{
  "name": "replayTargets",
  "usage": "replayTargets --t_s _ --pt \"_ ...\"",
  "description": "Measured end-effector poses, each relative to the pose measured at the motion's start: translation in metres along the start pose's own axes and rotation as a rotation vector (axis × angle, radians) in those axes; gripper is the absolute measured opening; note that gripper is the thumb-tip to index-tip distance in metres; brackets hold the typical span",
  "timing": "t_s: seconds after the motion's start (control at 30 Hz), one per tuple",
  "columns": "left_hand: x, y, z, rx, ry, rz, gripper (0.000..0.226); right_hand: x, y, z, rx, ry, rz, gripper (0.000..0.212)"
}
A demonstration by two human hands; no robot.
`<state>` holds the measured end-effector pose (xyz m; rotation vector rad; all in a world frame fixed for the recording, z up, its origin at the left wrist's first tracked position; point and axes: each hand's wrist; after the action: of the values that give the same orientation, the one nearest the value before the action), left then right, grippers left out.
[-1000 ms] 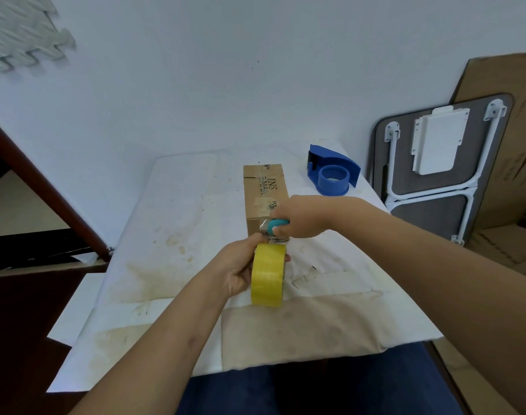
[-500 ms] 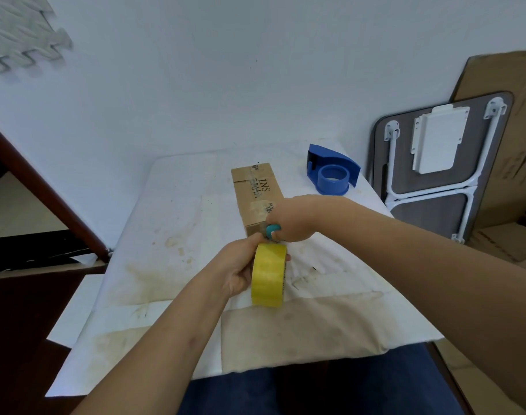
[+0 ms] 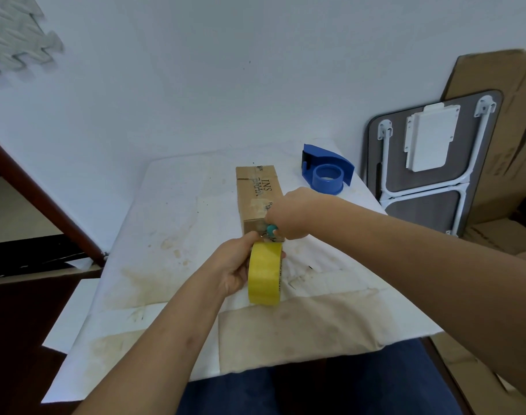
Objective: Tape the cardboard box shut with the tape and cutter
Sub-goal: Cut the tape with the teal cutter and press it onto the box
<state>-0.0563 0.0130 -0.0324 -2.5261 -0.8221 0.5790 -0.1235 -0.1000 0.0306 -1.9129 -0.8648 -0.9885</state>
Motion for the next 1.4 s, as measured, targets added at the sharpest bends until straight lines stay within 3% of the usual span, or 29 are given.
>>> replayTargets --t_s 0.33,0.57,0.73,0.9,1.0,1.1,1.23,1.4 --pt "0.004 -0.006 -0.008 0.009 0.02 0.011 0.027 -0.003 -0.008 -0.007 -0.065 0.036 0.033 0.017" --pt "0.009 -0.017 -0.012 0.029 0.068 0.087 0.03 -0.018 -0.011 -0.046 -0.149 0.494 0.166 0.033" --pt "0.015 -0.02 -0.01 -0.015 0.182 0.118 0.033 -0.073 -0.016 -0.074 -0.322 0.748 0.071 0.03" --pt "0.016 -0.018 -0.011 -0.022 0.219 0.106 0.031 -0.115 -0.012 -0.063 -0.432 1.136 0.105 0.024" --pt "0.015 -0.017 -0.012 -0.01 0.231 0.095 0.033 -0.112 -0.012 -0.053 -0.393 1.393 -0.014 0.023" --pt "0.009 -0.016 -0.014 0.001 0.247 0.091 0.036 -0.092 -0.016 -0.04 -0.2 1.702 -0.191 0.021" --pt "0.009 -0.015 -0.014 0.002 0.246 0.109 0.036 -0.064 -0.014 -0.017 -0.093 1.661 -0.343 0.02" --pt "0.014 -0.017 -0.013 -0.004 0.263 0.12 0.04 -0.057 -0.003 0.0 -0.089 1.596 -0.309 0.018"
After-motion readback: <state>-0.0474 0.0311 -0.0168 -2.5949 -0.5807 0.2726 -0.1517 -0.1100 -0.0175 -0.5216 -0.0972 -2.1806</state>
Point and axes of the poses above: each hand's wrist, its own y-axis towards the middle knuckle, its own x-axis out of the back of the hand, z = x × y, and after that the axes turned 7 degrees about -x, right-handed
